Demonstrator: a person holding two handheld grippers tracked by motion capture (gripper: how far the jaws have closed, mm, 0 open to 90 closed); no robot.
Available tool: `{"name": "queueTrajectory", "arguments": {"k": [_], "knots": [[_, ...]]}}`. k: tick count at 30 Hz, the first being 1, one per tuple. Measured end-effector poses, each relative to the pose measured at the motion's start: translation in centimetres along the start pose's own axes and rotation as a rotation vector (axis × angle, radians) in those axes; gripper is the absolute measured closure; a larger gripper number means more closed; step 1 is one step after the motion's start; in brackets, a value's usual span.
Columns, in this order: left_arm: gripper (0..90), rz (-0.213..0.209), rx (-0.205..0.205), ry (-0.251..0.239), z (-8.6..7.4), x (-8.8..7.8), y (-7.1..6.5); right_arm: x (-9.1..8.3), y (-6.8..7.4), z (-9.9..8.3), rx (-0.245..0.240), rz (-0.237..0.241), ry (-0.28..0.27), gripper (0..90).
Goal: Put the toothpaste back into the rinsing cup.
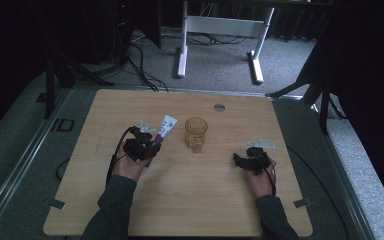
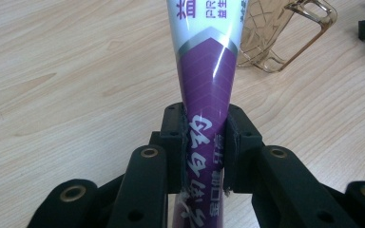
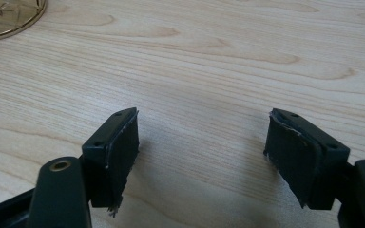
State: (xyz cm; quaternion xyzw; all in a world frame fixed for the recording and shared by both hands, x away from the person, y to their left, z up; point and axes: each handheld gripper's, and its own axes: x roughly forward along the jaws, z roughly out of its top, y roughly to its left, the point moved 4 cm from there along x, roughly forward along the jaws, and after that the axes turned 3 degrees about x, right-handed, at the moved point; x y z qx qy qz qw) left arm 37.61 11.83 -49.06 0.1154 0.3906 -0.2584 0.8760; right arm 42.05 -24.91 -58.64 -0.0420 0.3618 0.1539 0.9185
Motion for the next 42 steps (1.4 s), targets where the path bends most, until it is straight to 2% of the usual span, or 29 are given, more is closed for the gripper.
{"name": "queueTrajectory", "arguments": {"k": [4,6,18,42], "knots": [[73.3,-0.006,-0.013,-0.01,0.0,0.1,0.1,0.0,0.0,0.0,0.0,0.0,0.0,26.6],[73.3,-0.015,-0.026,-0.03,0.1,0.0,0.1,0.0,0.0,0.0,0.0,0.0,0.0,26.6],[73.2,-0.018,-0.024,-0.096,0.6,-0.2,0.0,0.0,0.0,0.0,0.0,0.0,0.0,26.7],[73.2,-0.016,-0.029,-0.163,1.1,0.0,-0.1,0.0,0.0,0.0,0.0,0.0,0.0,26.6]]}}
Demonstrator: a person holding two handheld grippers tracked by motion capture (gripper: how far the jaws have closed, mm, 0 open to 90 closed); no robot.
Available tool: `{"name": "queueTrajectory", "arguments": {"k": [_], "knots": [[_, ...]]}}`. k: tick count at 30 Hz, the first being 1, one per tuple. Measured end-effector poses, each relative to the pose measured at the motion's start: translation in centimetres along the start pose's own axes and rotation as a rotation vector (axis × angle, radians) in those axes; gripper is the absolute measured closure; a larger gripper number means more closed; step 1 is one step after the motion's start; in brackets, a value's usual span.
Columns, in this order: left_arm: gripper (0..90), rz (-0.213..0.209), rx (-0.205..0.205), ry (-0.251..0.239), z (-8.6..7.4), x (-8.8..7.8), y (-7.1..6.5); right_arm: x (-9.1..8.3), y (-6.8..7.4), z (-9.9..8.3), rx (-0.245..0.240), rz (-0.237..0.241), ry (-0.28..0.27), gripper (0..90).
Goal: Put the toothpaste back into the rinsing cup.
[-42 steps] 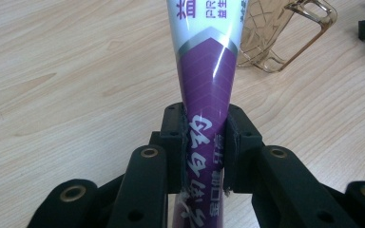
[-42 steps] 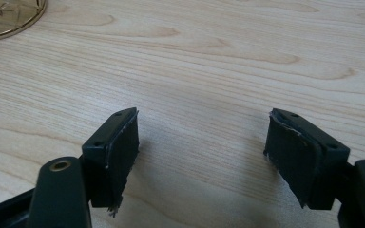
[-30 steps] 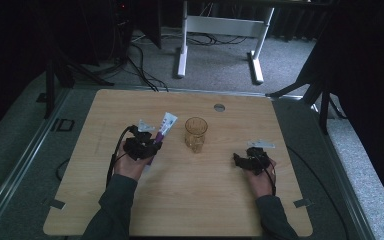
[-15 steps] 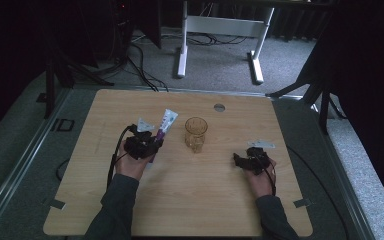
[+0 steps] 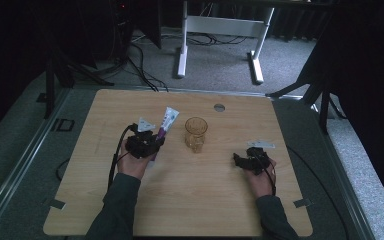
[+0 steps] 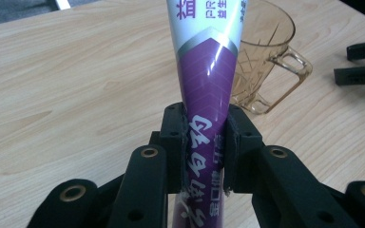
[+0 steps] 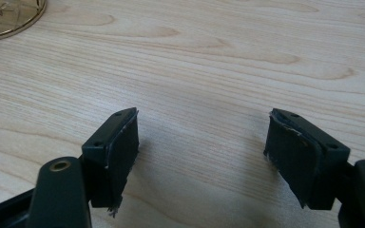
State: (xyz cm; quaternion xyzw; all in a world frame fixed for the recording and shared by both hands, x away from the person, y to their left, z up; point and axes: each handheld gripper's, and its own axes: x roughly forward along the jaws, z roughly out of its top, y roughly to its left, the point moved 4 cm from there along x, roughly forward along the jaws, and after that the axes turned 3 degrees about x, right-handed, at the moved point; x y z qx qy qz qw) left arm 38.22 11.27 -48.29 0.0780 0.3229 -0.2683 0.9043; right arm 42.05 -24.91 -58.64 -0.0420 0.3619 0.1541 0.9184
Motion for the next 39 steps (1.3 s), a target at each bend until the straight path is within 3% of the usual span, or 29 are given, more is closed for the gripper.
{"name": "queueTrajectory", "arguments": {"k": [17,25,39], "knots": [[73.2,-0.015,0.0,-0.037,0.9,0.1,0.0,0.0,0.0,0.0,0.0,0.0,0.0,26.6],[73.2,-0.021,-0.024,-0.063,1.3,0.0,0.2,0.0,0.0,0.0,0.0,0.0,0.0,26.6],[73.2,-0.021,-0.017,-0.102,2.6,-0.5,0.2,0.0,0.0,0.0,0.001,0.0,0.0,26.5]]}}
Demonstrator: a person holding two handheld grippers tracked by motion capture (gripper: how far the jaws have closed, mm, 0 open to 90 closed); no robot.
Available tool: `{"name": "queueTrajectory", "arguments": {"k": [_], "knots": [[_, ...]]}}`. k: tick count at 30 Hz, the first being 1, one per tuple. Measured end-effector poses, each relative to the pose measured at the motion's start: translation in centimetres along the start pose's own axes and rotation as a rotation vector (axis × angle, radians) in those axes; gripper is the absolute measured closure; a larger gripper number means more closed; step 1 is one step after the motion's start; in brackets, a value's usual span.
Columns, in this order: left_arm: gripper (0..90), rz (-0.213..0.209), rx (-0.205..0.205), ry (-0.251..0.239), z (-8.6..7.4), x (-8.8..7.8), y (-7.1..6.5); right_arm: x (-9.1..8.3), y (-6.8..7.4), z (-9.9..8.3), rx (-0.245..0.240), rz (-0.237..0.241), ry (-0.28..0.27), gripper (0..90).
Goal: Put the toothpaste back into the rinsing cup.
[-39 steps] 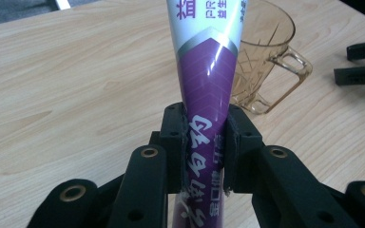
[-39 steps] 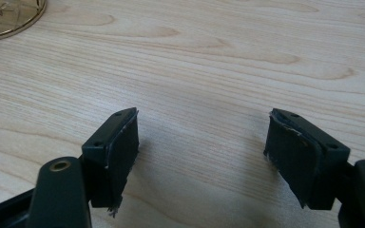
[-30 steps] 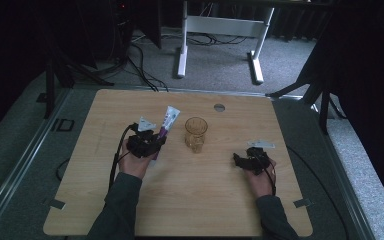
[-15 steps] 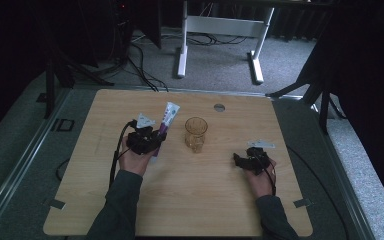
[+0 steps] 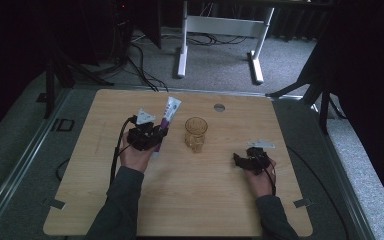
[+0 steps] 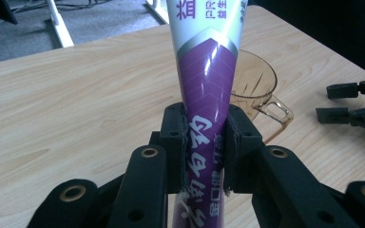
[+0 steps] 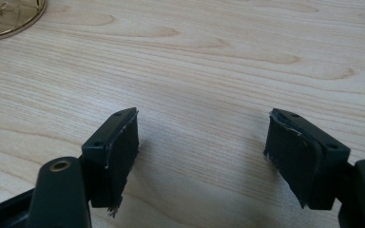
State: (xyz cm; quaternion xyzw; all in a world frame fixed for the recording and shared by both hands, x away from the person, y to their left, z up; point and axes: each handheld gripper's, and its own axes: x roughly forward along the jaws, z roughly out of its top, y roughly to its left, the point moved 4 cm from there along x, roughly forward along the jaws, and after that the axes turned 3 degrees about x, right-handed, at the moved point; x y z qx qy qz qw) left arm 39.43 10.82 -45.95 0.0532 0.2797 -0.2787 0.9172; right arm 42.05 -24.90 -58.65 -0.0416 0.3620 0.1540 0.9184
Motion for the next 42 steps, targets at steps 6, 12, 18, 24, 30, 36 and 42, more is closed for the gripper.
{"name": "queueTrajectory", "arguments": {"k": [6,12,18,24,30,36,42], "knots": [[73.2,-0.003,-0.006,-0.011,0.4,-0.1,0.1,0.0,0.0,0.0,-0.001,0.0,-0.001,26.5],[73.2,-0.002,0.004,-0.023,1.2,-0.3,0.1,0.0,0.0,0.0,-0.002,0.0,-0.001,26.5],[73.2,0.0,0.004,-0.036,1.8,-0.3,0.2,0.0,0.0,0.0,-0.002,0.0,-0.001,26.5],[73.2,-0.002,-0.005,-0.062,2.3,-0.2,0.1,0.0,0.0,0.0,-0.002,0.0,-0.001,26.5],[73.2,-0.006,-0.01,-0.074,2.7,0.0,0.1,0.0,0.0,0.0,-0.003,-0.001,0.0,26.5],[73.2,-0.008,-0.01,-0.079,3.1,0.2,0.1,0.0,0.0,0.0,-0.002,0.0,0.0,26.5],[73.2,-0.022,-0.028,-0.092,3.4,0.5,0.1,0.0,0.0,0.0,-0.002,0.0,0.0,26.5]]}}
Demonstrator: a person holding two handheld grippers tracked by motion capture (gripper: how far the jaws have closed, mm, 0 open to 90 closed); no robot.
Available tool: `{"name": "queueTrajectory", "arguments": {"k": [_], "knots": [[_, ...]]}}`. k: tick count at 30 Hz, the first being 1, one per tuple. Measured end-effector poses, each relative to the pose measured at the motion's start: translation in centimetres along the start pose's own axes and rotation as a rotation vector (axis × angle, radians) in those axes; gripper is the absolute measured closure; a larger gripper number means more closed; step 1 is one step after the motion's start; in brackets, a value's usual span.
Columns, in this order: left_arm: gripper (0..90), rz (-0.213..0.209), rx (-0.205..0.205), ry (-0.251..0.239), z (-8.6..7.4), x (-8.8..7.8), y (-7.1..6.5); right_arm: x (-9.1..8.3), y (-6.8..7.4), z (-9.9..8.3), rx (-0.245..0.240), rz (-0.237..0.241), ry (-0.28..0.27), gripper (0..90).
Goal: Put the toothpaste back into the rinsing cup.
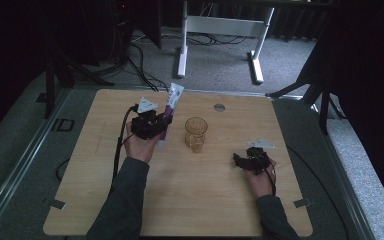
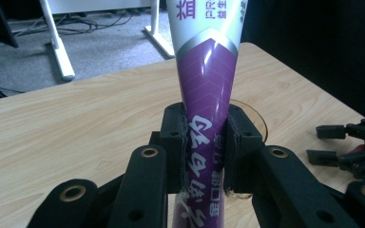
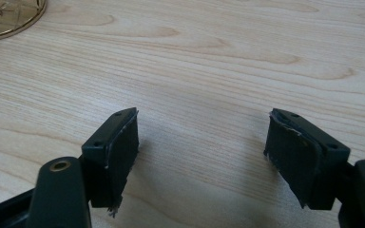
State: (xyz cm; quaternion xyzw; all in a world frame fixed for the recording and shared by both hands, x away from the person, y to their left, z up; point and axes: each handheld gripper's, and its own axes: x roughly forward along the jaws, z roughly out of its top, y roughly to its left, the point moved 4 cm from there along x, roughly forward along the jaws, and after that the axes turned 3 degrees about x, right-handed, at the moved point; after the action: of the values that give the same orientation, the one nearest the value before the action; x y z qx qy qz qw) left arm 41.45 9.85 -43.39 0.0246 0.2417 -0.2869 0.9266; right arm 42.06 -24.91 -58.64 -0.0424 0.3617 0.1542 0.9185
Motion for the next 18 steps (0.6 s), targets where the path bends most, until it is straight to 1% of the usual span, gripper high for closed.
{"name": "queueTrajectory", "arguments": {"k": [8,12,18], "knots": [[73.1,0.0,-0.01,-0.021,0.29,0.26,-0.1,0.0,0.0,0.0,0.0,0.0,0.0,26.5],[73.1,0.003,-0.027,-0.039,0.4,0.4,-0.12,0.0,0.0,0.0,0.0,0.0,0.0,26.5],[73.1,0.001,-0.039,-0.053,0.53,0.67,-0.23,0.0,0.0,0.0,0.0,0.0,0.0,26.5]]}}
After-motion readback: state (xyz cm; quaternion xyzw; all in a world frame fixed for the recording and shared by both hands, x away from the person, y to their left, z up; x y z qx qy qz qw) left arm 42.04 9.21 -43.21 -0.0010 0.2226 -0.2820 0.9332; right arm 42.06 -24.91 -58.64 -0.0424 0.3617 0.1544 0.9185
